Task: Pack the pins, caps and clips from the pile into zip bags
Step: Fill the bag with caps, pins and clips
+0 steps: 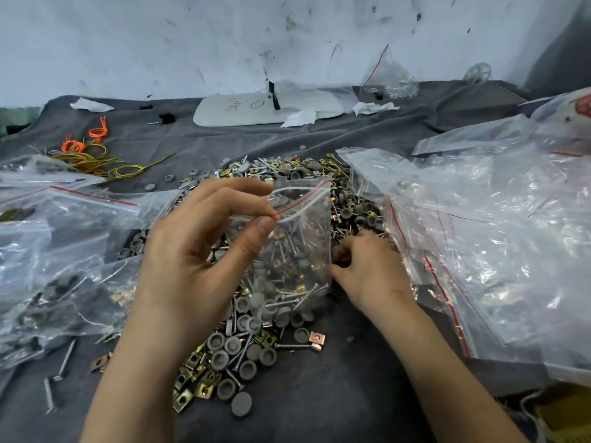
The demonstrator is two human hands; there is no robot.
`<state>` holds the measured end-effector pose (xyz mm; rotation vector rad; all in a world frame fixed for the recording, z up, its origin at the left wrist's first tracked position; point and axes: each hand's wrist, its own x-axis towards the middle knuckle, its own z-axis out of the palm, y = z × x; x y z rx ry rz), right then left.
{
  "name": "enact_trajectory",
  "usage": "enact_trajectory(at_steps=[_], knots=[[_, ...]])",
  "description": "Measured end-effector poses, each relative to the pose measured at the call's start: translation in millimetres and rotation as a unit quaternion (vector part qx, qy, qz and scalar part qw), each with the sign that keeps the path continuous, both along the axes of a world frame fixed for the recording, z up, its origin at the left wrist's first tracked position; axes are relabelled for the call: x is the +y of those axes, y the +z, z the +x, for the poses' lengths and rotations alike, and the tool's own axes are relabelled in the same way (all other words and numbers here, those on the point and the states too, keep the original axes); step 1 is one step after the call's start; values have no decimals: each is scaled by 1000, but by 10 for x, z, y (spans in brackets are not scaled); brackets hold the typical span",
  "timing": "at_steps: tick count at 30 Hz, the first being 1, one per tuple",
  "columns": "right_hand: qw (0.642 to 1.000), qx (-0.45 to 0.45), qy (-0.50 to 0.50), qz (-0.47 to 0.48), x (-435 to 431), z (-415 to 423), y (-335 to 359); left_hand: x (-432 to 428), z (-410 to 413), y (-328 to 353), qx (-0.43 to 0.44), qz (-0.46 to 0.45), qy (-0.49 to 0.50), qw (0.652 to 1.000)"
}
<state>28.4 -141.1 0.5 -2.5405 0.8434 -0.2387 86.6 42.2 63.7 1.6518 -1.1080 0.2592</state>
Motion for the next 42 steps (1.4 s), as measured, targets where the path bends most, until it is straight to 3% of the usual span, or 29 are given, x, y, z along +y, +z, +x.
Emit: enact_trajectory(at_steps=[8, 11, 19, 22, 30, 35, 42], knots=[[996, -51, -60, -45, -28, -13, 27, -5, 12, -21, -19, 0, 3, 1000], [995, -87, -52, -21, -114, -32, 52, -8, 22, -29, -16, 2, 6, 1000], [999, -16, -39, -21, 41, 38, -6, -22, 25, -37, -10, 10, -5, 1000], [998, -26, -57, 28, 58, 43, -13, -23, 24, -37, -17, 9, -4, 1000], [988, -138, -64, 17, -66, 1, 75, -30, 29, -55, -10, 8, -7, 1000], [954, -275, -27, 116, -150, -152, 287, -43, 20, -60, -1, 10, -23, 1000], [958, -254, 4, 130, -211, -179, 290, -38, 25, -63, -10, 13, -20, 1000]])
